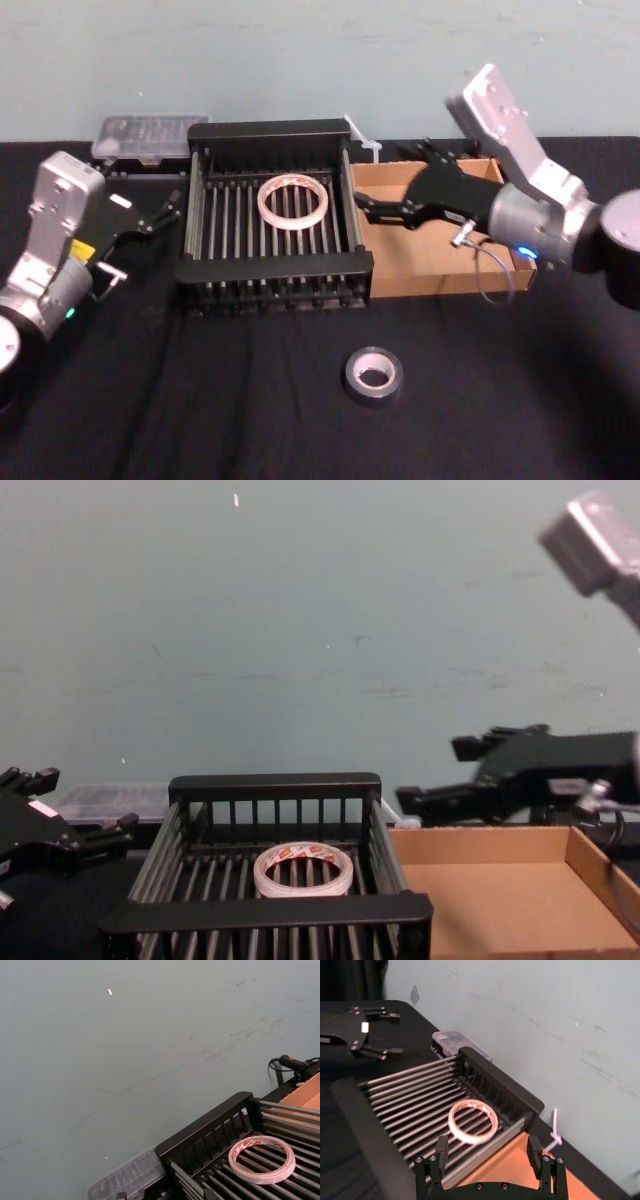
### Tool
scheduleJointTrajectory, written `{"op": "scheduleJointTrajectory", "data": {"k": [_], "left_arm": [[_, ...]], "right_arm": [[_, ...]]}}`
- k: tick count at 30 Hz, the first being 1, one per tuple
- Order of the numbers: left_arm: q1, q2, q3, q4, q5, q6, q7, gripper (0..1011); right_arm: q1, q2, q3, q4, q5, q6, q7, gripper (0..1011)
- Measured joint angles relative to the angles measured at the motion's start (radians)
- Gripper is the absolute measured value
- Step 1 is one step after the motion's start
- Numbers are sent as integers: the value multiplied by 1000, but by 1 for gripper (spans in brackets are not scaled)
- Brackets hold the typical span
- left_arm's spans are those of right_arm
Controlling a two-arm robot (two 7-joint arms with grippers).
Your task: Pick up the white tape and place it into the black box , Pick up the silver tape and place it into the brown box.
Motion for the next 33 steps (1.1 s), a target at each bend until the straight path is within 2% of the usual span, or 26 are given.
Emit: {"op": "scheduleJointTrajectory", "data": {"k": [11,17,24,33], "left_arm": [[0,0,0,0,0,0,0,1001],[0,0,0,0,0,0,0,1001],[0,0,0,0,0,0,0,1001],[0,0,0,0,0,0,0,1001]], "right_arm": [[-186,131,66,-178,71,31,-15,1002],[-260,179,74,-229,92,43,-18,1002],[-308,219,65,-264,100,51,-7,1000],[-314,237,28,-275,109,73,20,1002]]}}
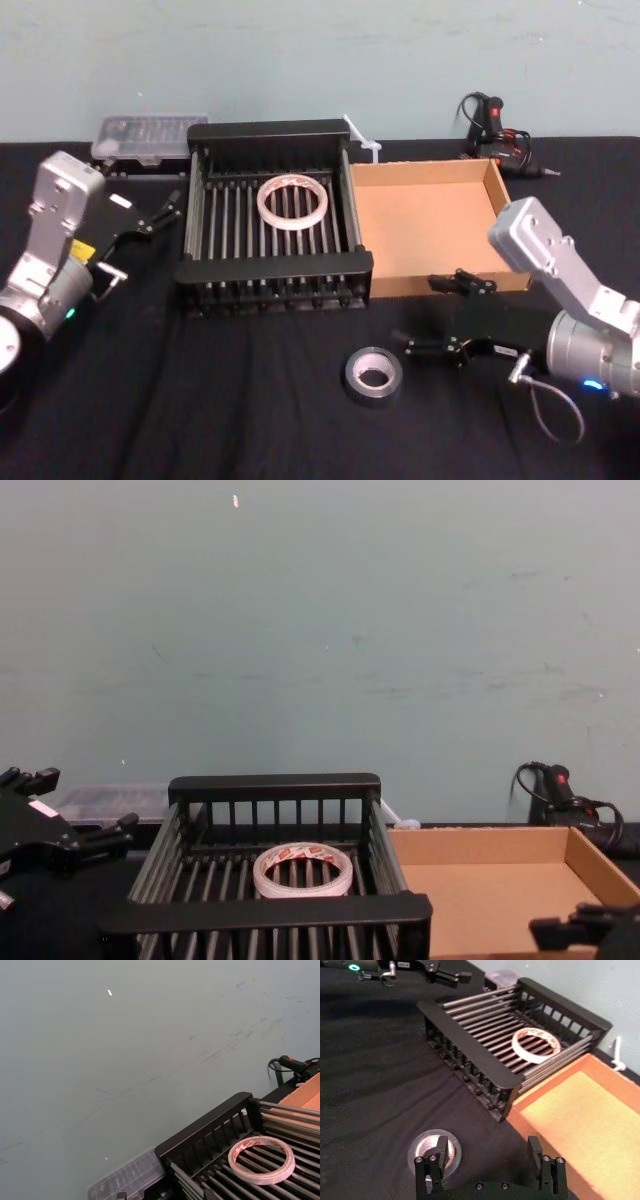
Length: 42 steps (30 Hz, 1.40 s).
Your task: Pick up the white tape and place it into the black box , Pick up the silver tape and place it into the brown box.
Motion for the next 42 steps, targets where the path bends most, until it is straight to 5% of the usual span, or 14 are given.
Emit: {"op": "scheduleJointTrajectory", "data": {"k": [21,42], "left_arm": [[0,0,0,0,0,0,0,1001],[0,0,0,0,0,0,0,1001]], "right_arm": [[91,-30,-100,87,43,74,40,1002],[141,-60,-155,164,46,87,37,1002]]}}
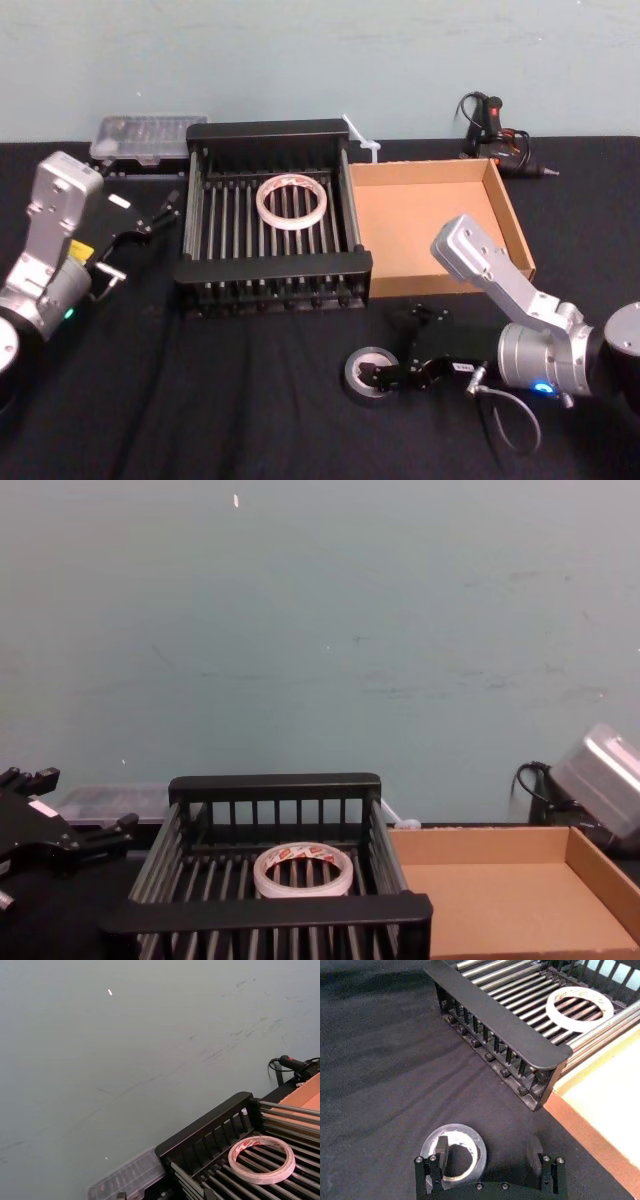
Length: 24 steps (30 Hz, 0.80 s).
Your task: Pick up the white tape and place it into the black box , Pick up the silver tape and place it into the brown box.
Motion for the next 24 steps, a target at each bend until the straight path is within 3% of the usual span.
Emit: {"op": "scheduleJointTrajectory", "data": {"k": [24], "left_arm": [[0,0,0,0,0,0,0,1001]], "right_arm": [[18,-10,-21,28,-8,2,1,1002]]}}
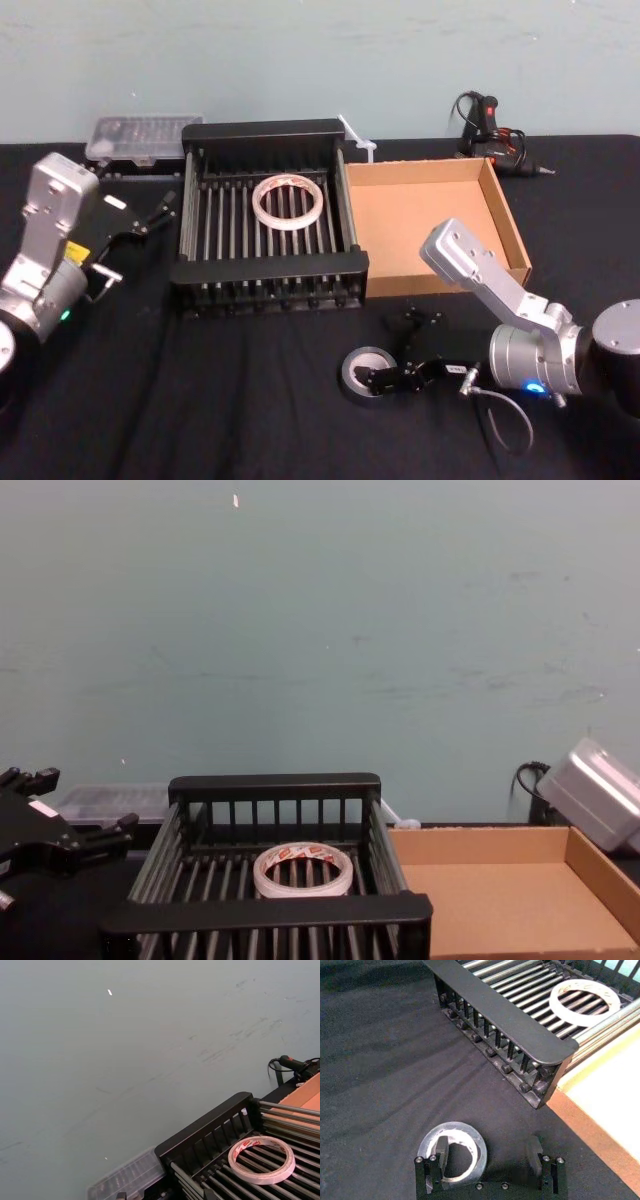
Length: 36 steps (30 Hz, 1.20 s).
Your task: Pick up the white tape and place it into the black box , Pick up the silver tape and place it into the brown box.
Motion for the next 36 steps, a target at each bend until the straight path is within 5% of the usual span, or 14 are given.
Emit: {"op": "scheduleJointTrajectory", "data": {"k": [13,18,36], "left_arm": [[0,0,0,0,0,0,0,1001],[0,0,0,0,0,0,0,1001],[0,0,0,0,0,0,0,1001]], "right_arm": [[-1,1,0,-1,-1,0,0,1003],[-1,1,1,-1,-1,0,0,916],[-1,1,1,-2,-1,-1,0,364]]}}
